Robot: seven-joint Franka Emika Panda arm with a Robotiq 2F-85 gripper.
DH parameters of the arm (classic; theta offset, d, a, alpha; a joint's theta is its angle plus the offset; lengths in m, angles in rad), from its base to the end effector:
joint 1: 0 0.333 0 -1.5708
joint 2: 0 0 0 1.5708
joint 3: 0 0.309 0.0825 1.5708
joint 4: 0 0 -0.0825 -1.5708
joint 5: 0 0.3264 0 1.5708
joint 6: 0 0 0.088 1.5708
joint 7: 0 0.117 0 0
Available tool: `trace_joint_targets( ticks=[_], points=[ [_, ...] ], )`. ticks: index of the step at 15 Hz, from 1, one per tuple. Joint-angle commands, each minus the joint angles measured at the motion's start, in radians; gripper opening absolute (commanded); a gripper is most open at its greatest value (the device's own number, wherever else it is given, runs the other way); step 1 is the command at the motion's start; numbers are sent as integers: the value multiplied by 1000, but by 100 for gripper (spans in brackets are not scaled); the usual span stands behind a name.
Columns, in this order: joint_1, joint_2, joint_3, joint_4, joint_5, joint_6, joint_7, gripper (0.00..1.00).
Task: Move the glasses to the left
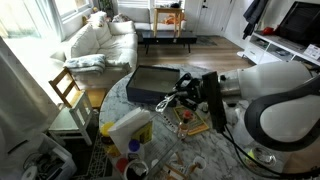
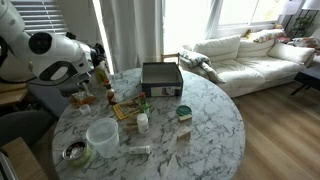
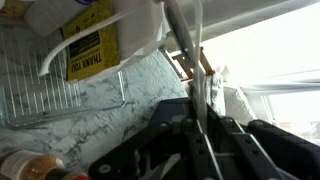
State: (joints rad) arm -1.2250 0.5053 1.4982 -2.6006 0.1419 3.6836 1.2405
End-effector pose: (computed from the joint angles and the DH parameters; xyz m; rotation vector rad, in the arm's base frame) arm 0.4658 0.0704 0.3896 -1.5894 1.3789 -0.4708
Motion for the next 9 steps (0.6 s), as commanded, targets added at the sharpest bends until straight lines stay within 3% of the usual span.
trace_joint_targets(
  ticks=[1, 5, 9],
  points=[
    [153, 68, -181, 37, -51, 95, -53, 3],
    [299, 115, -367, 82, -146, 200, -52, 3],
    [412, 130, -508, 122, -230, 214, -26, 3]
  ],
)
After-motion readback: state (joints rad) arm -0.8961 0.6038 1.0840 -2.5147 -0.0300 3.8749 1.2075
